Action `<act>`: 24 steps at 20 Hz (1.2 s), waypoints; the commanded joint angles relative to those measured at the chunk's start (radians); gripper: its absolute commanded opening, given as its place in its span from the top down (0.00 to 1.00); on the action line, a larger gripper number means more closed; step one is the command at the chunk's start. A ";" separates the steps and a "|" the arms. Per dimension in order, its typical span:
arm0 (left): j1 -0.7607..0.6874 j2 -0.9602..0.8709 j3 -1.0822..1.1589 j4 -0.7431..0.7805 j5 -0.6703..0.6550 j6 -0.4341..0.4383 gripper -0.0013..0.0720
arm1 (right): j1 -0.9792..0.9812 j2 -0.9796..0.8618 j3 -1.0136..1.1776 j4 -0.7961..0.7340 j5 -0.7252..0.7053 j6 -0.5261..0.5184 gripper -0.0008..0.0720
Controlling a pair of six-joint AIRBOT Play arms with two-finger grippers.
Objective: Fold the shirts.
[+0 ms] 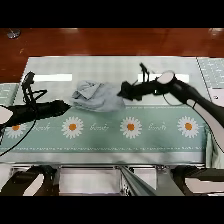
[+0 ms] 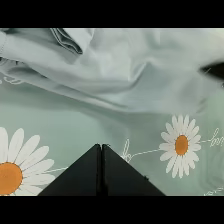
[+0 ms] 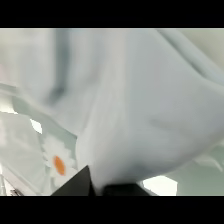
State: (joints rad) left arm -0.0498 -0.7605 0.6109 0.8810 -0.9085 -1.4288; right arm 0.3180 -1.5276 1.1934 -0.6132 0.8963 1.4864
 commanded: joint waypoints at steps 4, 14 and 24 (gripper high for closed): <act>-0.001 -0.001 -0.001 0.000 0.000 -0.001 0.95 | -0.077 0.050 0.627 -0.238 0.254 0.082 0.96; 0.000 -0.001 -0.001 0.000 0.013 0.000 0.95 | -0.522 0.331 0.715 -0.723 0.758 0.291 0.96; -0.001 -0.001 -0.001 0.000 0.027 0.005 0.95 | -1.116 0.689 0.175 -0.766 0.827 0.243 0.96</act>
State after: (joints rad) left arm -0.0505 -0.7605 0.6106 0.8810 -0.8894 -1.4292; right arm -0.6281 -0.9272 1.5280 -1.3613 1.6855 1.7721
